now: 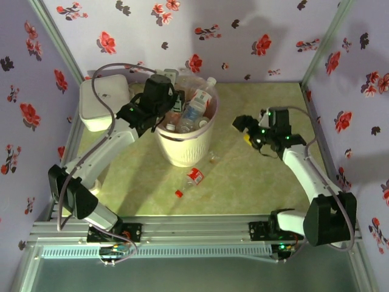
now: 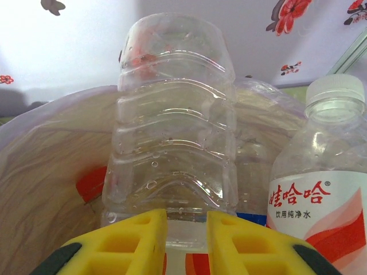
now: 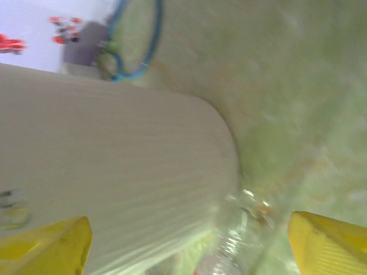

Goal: Put the plastic bottles in the bin

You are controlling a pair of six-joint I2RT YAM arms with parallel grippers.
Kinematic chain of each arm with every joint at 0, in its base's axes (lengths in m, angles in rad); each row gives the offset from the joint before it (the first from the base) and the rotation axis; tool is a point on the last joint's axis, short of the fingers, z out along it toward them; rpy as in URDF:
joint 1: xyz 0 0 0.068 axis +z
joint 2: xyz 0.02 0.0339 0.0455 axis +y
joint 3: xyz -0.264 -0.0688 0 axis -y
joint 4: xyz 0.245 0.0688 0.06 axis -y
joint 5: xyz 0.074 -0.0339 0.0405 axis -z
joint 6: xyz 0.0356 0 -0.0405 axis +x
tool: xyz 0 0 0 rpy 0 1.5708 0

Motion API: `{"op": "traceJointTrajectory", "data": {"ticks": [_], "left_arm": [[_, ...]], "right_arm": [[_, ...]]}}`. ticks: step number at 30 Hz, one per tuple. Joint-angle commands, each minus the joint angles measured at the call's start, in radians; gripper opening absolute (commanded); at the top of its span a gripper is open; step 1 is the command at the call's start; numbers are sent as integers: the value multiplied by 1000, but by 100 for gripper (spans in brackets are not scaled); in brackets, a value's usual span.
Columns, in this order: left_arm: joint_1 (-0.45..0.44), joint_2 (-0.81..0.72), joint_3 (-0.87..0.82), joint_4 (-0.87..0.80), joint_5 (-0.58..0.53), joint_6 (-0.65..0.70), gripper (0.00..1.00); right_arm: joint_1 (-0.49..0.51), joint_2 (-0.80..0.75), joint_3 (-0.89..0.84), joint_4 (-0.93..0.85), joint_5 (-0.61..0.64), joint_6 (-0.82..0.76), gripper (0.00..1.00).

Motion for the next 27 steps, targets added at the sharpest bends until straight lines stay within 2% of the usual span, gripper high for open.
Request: {"op": "traceJointTrajectory", "data": {"ticks": [1, 4, 8, 10, 14, 18, 27], "left_arm": [[-28, 59, -59, -149, 41, -18, 26], [-28, 39, -19, -191, 24, 7, 28], [-28, 25, 47, -244, 24, 46, 42], [-28, 14, 69, -256, 26, 60, 48], [-28, -28, 106, -260, 37, 87, 54], [-29, -83, 124, -249, 53, 102, 66], [-29, -222, 68, -215, 56, 101, 66]], "right_arm": [[28, -27, -96, 66, 20, 139, 86], [94, -17, -141, 70, 36, 151, 83], [167, 41, -174, 134, 20, 189, 81], [186, 69, -188, 176, 17, 211, 80], [214, 118, -191, 218, 16, 222, 79], [245, 167, -187, 247, 11, 227, 79], [305, 287, -183, 339, 23, 265, 86]]}}
